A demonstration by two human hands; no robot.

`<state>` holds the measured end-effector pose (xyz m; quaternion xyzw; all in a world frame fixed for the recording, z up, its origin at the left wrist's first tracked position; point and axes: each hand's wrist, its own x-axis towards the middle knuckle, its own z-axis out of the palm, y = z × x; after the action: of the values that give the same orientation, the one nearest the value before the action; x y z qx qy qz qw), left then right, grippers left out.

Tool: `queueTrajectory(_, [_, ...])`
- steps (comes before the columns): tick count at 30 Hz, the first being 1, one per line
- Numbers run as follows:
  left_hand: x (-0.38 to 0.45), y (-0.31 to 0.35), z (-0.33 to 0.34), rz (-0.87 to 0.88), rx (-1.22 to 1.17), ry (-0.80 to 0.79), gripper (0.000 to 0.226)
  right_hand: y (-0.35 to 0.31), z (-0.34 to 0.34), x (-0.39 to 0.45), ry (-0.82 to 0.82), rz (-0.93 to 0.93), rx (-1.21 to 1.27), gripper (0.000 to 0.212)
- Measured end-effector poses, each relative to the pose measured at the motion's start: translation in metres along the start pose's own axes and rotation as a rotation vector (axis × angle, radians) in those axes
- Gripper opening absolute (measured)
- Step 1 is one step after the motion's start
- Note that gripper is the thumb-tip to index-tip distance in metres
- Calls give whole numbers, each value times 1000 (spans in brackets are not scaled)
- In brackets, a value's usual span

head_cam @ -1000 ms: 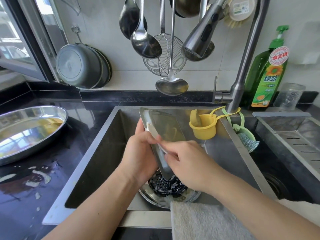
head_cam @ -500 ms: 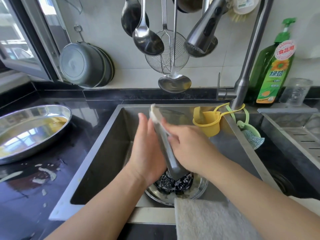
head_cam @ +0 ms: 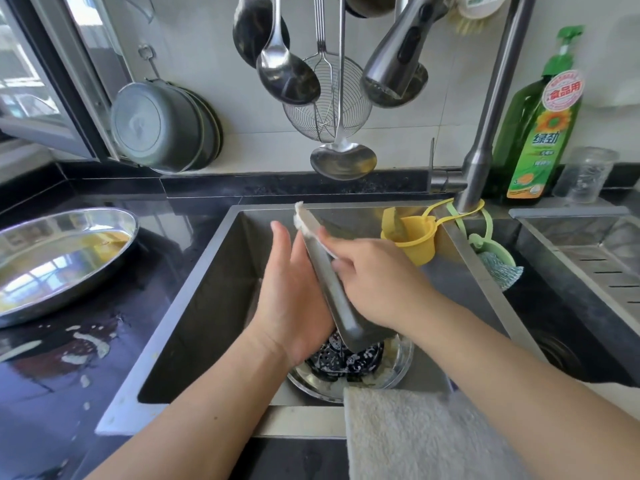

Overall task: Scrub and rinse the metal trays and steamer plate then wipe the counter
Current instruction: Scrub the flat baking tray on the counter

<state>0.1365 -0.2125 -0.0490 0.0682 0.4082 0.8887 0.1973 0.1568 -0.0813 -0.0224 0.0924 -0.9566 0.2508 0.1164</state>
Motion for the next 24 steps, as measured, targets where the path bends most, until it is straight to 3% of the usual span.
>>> queueTrajectory(2, [-2, 0, 0, -14, 12, -12, 79, 6, -2, -2, -34, 28, 48, 50])
queueTrajectory(7, [3, 15, -17, 51, -127, 31, 75, 8, -10, -31, -302, 9, 144, 49])
queueTrajectory(13, [3, -3, -9, -41, -86, -36, 78, -3, 0, -5, -49, 23, 39, 52])
queueTrajectory(15, [2, 0, -10, -42, -122, -37, 79, 4, -4, -6, -110, 21, 92, 52])
queueTrajectory(19, [9, 18, -26, 98, -177, 27, 74, 6, -24, -34, -381, -7, 132, 52])
queueTrajectory(21, [9, 18, -27, 101, -170, 29, 70, 4, -21, -32, -359, -7, 127, 52])
queueTrajectory(24, [5, 6, -15, 44, -121, 33, 66, 2, -3, -15, -166, 12, 108, 54])
